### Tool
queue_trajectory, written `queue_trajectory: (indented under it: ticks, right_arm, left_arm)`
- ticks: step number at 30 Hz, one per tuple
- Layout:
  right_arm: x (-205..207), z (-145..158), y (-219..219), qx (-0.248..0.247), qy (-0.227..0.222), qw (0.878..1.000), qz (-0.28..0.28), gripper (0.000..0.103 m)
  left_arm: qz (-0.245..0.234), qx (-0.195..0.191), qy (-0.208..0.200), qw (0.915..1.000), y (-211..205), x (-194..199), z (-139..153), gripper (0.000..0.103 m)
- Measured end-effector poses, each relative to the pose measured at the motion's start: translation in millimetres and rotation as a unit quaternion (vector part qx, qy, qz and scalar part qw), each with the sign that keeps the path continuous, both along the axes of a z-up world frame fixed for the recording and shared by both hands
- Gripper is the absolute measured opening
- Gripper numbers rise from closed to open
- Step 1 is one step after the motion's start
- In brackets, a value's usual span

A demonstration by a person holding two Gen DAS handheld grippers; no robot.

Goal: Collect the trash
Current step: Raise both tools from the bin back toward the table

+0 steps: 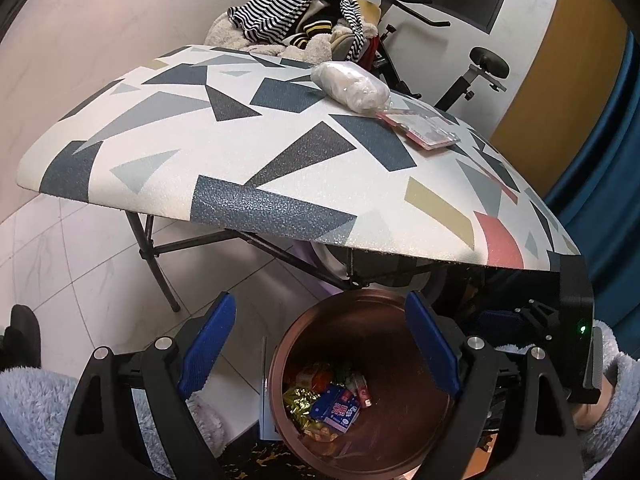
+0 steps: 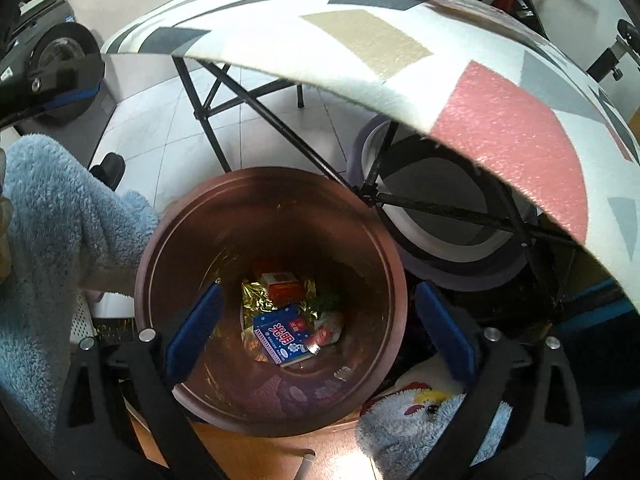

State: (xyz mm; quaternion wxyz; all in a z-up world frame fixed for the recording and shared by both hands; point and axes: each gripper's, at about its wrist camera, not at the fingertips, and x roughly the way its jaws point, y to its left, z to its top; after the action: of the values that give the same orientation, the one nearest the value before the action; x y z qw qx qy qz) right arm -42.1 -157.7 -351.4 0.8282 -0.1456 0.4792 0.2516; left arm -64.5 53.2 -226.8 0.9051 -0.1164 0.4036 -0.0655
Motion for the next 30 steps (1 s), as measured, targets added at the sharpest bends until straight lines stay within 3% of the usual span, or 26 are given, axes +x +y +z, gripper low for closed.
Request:
queue_trajectory:
  ticks: [14, 23, 30]
  right_arm:
    - [-6.4, 42.8, -29.6, 0.078, -0.106, 0.99, -0.058, 0.097]
    - [-3.7, 56.0, -32.1, 0.078, -0.145, 0.983, -0.075, 0.097]
    - [2.0, 60.4, -36.9, 0.096, -0.141, 0.982, -0.084, 0.097]
  left_arm:
    - [0.0, -0.007, 0.009, 0.9999, -1.7, 5.8, -3.8, 0.084]
    - [-0.003, -0.003, 0.013, 0.9999, -4.9, 7.9, -6.1, 0.084]
    - [-0.001, -0.004, 0.016, 0.9999, -3.9, 9.2, -7.8, 0.084]
